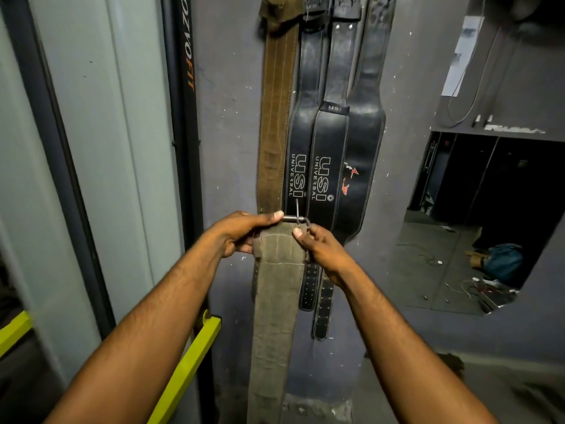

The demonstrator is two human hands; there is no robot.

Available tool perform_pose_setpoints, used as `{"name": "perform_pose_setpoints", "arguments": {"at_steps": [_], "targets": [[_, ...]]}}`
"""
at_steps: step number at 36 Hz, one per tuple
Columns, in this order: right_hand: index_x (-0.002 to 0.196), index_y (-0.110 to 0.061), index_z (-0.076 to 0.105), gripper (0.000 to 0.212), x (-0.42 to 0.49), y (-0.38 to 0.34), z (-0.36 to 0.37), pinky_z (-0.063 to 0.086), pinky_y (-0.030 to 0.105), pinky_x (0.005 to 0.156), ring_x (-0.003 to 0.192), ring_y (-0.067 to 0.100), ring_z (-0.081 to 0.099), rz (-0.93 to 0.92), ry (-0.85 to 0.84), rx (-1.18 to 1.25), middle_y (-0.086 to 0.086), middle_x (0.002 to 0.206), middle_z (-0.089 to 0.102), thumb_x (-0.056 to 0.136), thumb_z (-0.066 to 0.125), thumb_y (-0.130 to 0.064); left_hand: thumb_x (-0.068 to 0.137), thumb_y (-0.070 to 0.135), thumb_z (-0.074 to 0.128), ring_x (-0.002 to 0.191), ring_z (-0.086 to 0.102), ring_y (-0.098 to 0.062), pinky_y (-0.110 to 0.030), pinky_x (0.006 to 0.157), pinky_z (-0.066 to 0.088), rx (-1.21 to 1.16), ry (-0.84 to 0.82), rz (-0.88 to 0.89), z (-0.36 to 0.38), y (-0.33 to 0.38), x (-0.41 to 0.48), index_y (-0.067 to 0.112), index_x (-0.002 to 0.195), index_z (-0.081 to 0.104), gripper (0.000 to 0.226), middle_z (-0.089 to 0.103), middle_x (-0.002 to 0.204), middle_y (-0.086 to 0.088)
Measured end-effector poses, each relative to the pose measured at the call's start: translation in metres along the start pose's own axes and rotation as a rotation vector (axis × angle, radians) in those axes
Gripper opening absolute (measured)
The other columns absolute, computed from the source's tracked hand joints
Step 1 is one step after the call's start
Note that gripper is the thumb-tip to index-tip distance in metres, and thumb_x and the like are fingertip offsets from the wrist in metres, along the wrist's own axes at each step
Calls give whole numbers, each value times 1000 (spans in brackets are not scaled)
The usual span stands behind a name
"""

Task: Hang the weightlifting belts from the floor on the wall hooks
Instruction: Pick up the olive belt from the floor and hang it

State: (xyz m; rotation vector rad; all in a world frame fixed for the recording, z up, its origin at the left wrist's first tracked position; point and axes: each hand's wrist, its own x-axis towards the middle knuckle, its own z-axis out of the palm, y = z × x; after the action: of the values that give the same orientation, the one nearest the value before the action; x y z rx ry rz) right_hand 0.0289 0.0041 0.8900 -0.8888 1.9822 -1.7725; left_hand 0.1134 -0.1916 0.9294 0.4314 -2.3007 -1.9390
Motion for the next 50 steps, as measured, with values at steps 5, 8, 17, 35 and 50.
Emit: {"name": "perform_pose_setpoints", "arguments": {"at_steps": [5,8,17,35,50], "targets": [[116,-6,59,30,-3,14,2,56,37,80,85,23,64,-66,-7,-53,4,88,66,97,61,-28,82,45,76,52,63,-12,-25,49,54,-4,48,-69,4,6,-6,12,90,70,35,71,71,-2],[113,-4,59,29,-1,18,5,54,32,71,79,19,62,-98,39,-66,4,84,64,97,61,-28,92,36,68,53,61,-14,-23,52,52,-102,254,14,27,-6,-3,12,84,67,25,68,69,-3],[100,-2,58,21,3,34,2,53,34,73,76,19,59,-133,129,-62,3,78,59,96,64,-22,99,30,58,94,71,-19,-37,78,61,-289,470,239,79,-47,-2,24,118,53,21,69,110,-3],[107,-31,52,22,100,-18,2,58,39,77,76,16,69,-271,524,-149,2,82,71,94,61,-46,88,29,73,83,70,-21,-27,81,57,-226,855,626,71,4,57,30,138,57,52,73,106,-10],[153,-24,35,61,246,-180,-13,55,39,95,85,5,62,-675,640,-317,-7,89,64,98,58,-37,95,14,63,113,62,-13,-38,103,52,-191,559,909,-54,190,179,25,150,41,60,59,137,-2]]}}
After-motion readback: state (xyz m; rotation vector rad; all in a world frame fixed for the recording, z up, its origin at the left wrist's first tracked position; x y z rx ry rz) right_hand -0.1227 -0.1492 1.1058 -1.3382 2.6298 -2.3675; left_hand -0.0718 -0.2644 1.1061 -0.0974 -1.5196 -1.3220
